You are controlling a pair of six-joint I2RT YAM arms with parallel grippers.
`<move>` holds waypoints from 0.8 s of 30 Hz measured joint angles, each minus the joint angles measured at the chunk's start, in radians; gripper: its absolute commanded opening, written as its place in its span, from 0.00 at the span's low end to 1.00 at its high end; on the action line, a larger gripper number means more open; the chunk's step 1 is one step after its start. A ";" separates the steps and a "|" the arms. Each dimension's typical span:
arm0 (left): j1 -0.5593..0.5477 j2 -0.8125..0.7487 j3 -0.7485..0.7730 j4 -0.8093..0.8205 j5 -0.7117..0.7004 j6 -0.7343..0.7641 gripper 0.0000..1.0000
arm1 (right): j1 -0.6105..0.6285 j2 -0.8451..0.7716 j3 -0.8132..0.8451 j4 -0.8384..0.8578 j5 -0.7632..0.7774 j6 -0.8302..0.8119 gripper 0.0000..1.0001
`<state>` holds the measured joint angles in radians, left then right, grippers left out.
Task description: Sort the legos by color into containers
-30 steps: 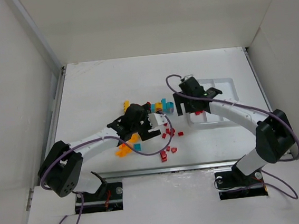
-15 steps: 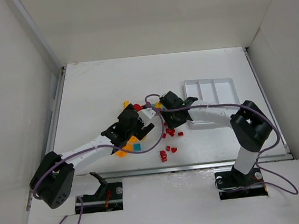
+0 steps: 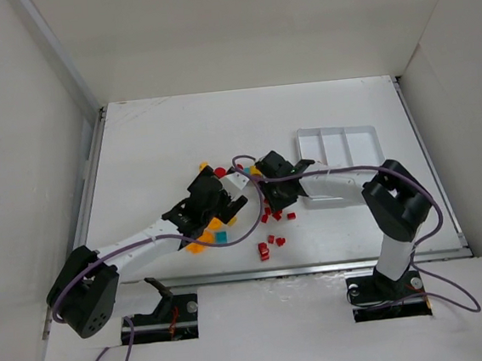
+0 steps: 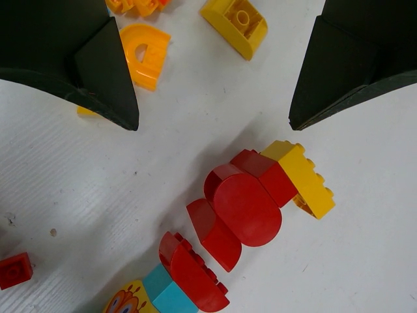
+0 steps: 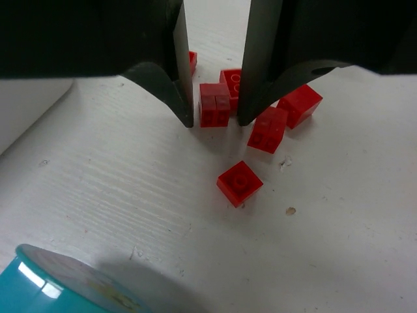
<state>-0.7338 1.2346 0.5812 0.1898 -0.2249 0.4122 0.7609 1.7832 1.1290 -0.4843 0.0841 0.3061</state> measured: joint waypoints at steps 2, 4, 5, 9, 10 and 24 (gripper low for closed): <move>0.000 0.000 0.000 0.000 -0.001 0.002 1.00 | 0.000 0.011 0.000 0.003 0.001 -0.001 0.36; 0.000 0.000 0.000 0.000 -0.001 0.004 1.00 | 0.000 0.011 0.001 0.010 0.000 0.000 0.27; 0.000 0.000 0.000 0.001 -0.001 0.005 1.00 | 0.000 0.011 0.001 0.011 0.000 -0.001 0.23; 0.000 0.000 0.000 0.001 0.002 0.010 1.00 | 0.000 0.011 0.001 0.013 0.005 0.005 0.00; 0.000 0.000 0.000 0.001 0.006 0.015 1.00 | 0.000 0.010 0.001 0.013 0.012 0.011 0.00; 0.000 0.010 0.005 -0.072 0.391 0.336 0.94 | -0.206 -0.345 -0.013 -0.089 0.317 0.259 0.00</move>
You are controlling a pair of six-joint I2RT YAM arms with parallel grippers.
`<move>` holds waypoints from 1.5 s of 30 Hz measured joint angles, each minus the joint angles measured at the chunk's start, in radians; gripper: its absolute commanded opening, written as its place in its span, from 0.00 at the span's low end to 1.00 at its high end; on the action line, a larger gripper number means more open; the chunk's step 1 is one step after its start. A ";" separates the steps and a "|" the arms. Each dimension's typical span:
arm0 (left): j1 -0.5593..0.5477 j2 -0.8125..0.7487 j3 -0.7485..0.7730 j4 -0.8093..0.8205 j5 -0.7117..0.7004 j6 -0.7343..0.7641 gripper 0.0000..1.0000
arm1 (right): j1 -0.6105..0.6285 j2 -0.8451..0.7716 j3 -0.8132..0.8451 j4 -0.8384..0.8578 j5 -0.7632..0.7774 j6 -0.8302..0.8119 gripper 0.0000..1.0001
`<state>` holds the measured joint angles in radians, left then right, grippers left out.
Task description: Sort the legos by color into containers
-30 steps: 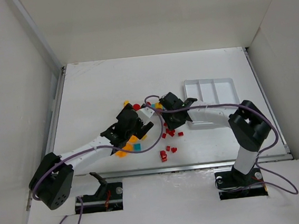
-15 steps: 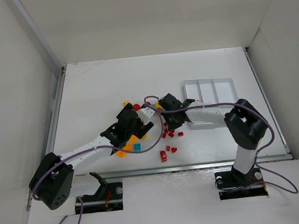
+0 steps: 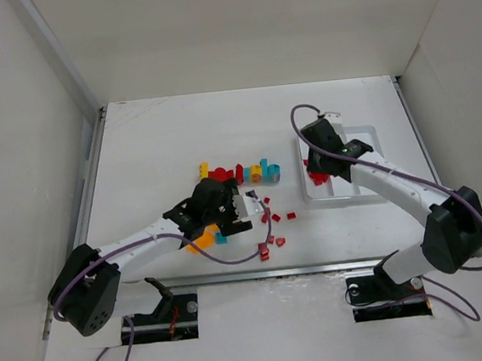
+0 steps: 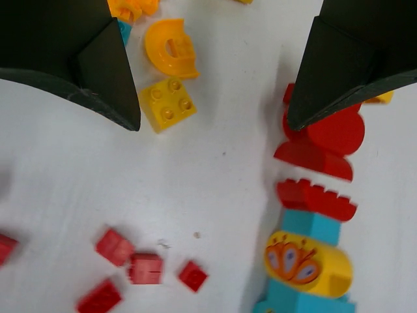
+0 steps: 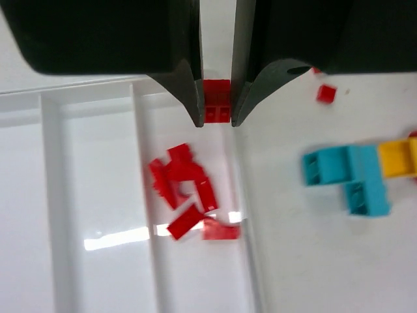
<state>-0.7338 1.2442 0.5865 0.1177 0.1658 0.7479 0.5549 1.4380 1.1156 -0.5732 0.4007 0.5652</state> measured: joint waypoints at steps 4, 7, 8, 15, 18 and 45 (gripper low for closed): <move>-0.006 0.014 0.018 -0.080 0.142 0.222 0.94 | -0.067 0.061 -0.018 -0.017 0.033 0.016 0.00; -0.018 0.037 0.039 -0.150 0.243 0.421 0.94 | -0.084 0.120 -0.045 -0.037 0.032 0.020 0.08; -0.019 0.046 0.047 -0.168 0.271 0.479 0.94 | -0.087 0.127 -0.053 -0.043 0.029 0.020 0.30; -0.024 0.126 0.122 -0.251 0.401 0.821 0.97 | -0.115 0.116 -0.054 -0.044 -0.017 0.011 0.88; -0.025 0.156 0.158 -0.289 0.437 0.951 0.97 | -0.115 0.099 -0.054 -0.045 -0.034 0.000 0.89; -0.175 0.341 0.401 -0.813 0.476 1.233 0.55 | -0.005 -0.064 -0.129 -0.076 -0.041 -0.022 0.89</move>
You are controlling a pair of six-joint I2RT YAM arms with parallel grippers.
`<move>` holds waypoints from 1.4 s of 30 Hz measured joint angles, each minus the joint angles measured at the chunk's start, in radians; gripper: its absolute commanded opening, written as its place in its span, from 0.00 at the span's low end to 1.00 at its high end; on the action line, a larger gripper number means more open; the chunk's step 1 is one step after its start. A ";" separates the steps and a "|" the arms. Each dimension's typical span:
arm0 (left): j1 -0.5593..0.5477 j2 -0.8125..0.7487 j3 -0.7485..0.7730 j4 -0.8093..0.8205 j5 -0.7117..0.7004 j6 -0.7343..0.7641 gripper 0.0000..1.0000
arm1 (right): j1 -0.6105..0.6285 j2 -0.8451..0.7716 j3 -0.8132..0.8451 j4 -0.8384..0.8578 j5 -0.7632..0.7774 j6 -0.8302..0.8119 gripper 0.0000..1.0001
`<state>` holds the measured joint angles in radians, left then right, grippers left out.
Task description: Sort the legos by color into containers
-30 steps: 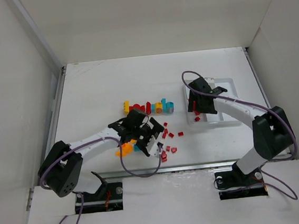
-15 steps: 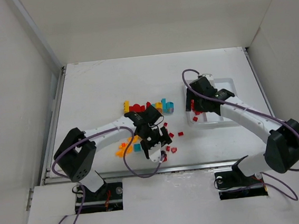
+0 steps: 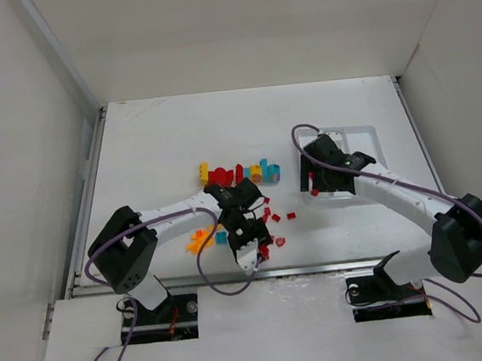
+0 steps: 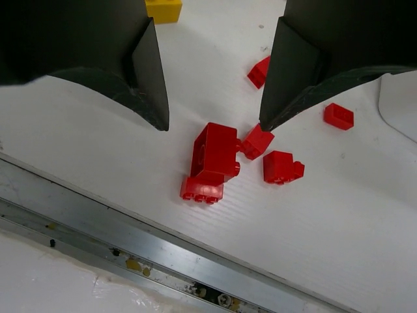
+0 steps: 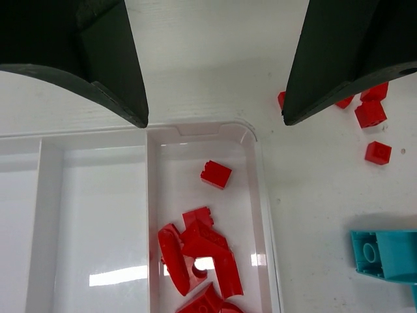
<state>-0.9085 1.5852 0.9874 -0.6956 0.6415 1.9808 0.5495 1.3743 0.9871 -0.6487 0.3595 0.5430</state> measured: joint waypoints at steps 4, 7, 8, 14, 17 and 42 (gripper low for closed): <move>-0.001 -0.001 -0.055 0.055 0.004 0.001 0.55 | 0.007 -0.038 -0.025 -0.003 0.002 0.030 0.89; -0.008 0.003 -0.065 0.071 0.005 -0.004 0.55 | 0.016 -0.061 -0.040 -0.014 0.005 0.052 0.89; -0.012 0.008 -0.063 0.078 0.005 -0.007 0.52 | 0.019 -0.068 -0.043 -0.017 0.008 0.057 0.89; -0.020 0.085 -0.027 0.098 0.003 -0.039 0.39 | 0.027 -0.112 -0.087 -0.026 0.016 0.067 0.89; -0.020 0.090 -0.022 0.105 -0.002 -0.053 0.25 | 0.028 -0.108 -0.090 -0.029 0.027 0.064 0.89; -0.006 0.167 0.393 0.606 -0.062 -0.879 0.00 | -0.234 -0.175 0.151 -0.027 -0.031 -0.049 0.92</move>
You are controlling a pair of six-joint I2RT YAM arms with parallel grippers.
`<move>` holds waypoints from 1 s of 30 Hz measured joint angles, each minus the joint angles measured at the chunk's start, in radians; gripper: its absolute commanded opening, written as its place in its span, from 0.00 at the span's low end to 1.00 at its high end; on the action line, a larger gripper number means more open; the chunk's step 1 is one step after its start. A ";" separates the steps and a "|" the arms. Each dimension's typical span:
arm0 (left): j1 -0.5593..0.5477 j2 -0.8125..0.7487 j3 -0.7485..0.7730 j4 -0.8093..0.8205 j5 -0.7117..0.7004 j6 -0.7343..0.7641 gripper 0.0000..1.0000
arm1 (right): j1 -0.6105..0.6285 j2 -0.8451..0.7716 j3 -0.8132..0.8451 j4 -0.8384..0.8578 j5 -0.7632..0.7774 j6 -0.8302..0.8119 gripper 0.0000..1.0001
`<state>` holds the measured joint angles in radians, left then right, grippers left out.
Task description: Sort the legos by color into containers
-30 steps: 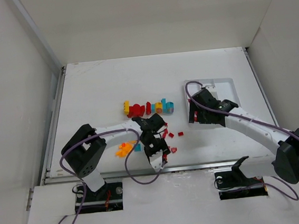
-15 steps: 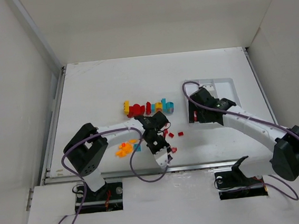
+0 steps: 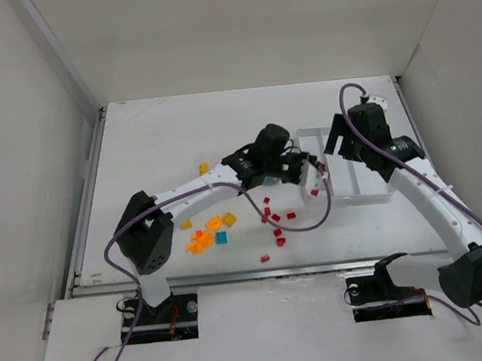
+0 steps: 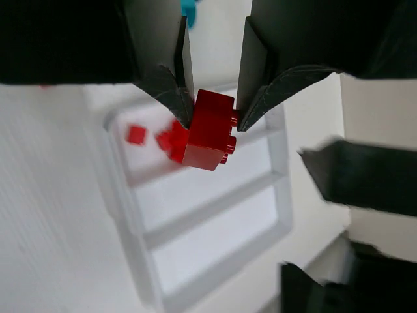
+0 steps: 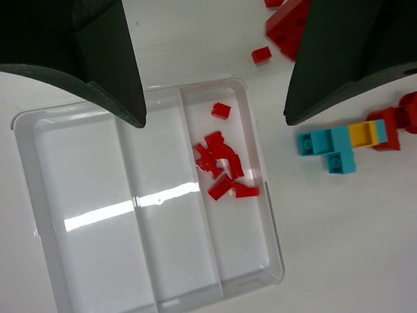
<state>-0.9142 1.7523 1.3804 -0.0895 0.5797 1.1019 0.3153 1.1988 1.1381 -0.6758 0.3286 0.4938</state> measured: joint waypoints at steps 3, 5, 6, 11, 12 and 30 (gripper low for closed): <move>0.001 0.105 0.119 0.145 -0.016 -0.159 0.00 | 0.002 -0.004 0.041 0.003 -0.005 -0.005 0.94; 0.002 0.180 0.174 0.201 -0.032 -0.242 0.00 | 0.002 -0.010 0.044 -0.002 0.007 -0.013 0.94; 0.004 0.220 0.199 0.226 -0.040 -0.278 0.00 | 0.001 -0.013 0.044 -0.010 0.019 -0.017 0.94; 0.017 0.360 0.272 0.289 -0.023 -0.407 0.00 | -0.020 -0.043 0.040 -0.050 0.109 -0.017 0.95; 0.014 0.362 0.273 0.290 -0.014 -0.423 0.00 | -0.020 -0.054 0.035 -0.055 0.123 -0.010 0.95; 0.005 0.362 0.235 0.314 0.016 -0.465 0.00 | -0.019 -0.103 -0.003 -0.077 0.188 0.030 0.95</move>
<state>-0.9092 2.1139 1.6154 0.2249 0.5961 0.6373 0.2958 1.0962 1.1347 -0.7532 0.5171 0.5236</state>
